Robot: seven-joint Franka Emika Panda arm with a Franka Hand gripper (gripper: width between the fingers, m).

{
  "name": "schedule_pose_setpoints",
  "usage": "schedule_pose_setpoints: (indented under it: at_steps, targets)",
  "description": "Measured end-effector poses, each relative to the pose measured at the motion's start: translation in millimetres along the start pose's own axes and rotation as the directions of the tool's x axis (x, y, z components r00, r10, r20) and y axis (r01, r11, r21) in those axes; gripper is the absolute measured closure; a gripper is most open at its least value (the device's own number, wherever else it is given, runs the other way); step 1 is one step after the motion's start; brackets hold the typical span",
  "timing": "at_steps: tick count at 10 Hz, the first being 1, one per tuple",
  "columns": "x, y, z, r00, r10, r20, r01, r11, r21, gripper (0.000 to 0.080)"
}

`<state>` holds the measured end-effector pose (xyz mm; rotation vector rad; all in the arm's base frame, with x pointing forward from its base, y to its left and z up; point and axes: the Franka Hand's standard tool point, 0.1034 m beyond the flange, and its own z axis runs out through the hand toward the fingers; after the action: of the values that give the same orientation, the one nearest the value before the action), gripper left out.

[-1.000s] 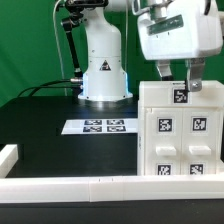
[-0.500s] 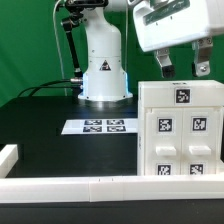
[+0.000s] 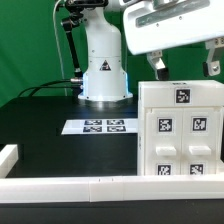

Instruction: Assemble cabinet

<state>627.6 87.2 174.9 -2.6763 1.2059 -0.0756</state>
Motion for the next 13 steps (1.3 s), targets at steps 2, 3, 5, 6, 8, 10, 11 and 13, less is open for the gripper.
schedule_pose_setpoints:
  at_steps: [2,3,5,6,8,10,11,13]
  targets:
    - [0.0,-0.2,-0.1,0.964,-0.264,0.0,0.264,0.964,-0.001,0.0003]
    - [-1.3,-0.7,0.2,0.938,-0.348,0.002,0.348,0.938,-0.002,0.0003]
    - [-3.5,-1.3,0.5,0.839,-0.544,0.016,0.544,0.839,-0.012,0.0003]
    - [-3.9,-2.1,-0.2,0.793,-0.608,0.032,0.609,0.793,-0.018,0.0003]
    - [-2.5,-7.3,-4.3,0.72,-0.693,0.028,0.694,0.719,-0.036,0.0003]
    - [0.0,-5.2,-3.6,0.631,-0.775,0.032,0.776,0.629,-0.041,0.0003]
    - [1.0,-4.3,-3.7,0.557,-0.83,0.037,0.831,0.555,-0.042,0.0003]
    - [2.3,-2.9,-3.5,0.368,-0.928,0.057,0.929,0.364,-0.058,0.0003]
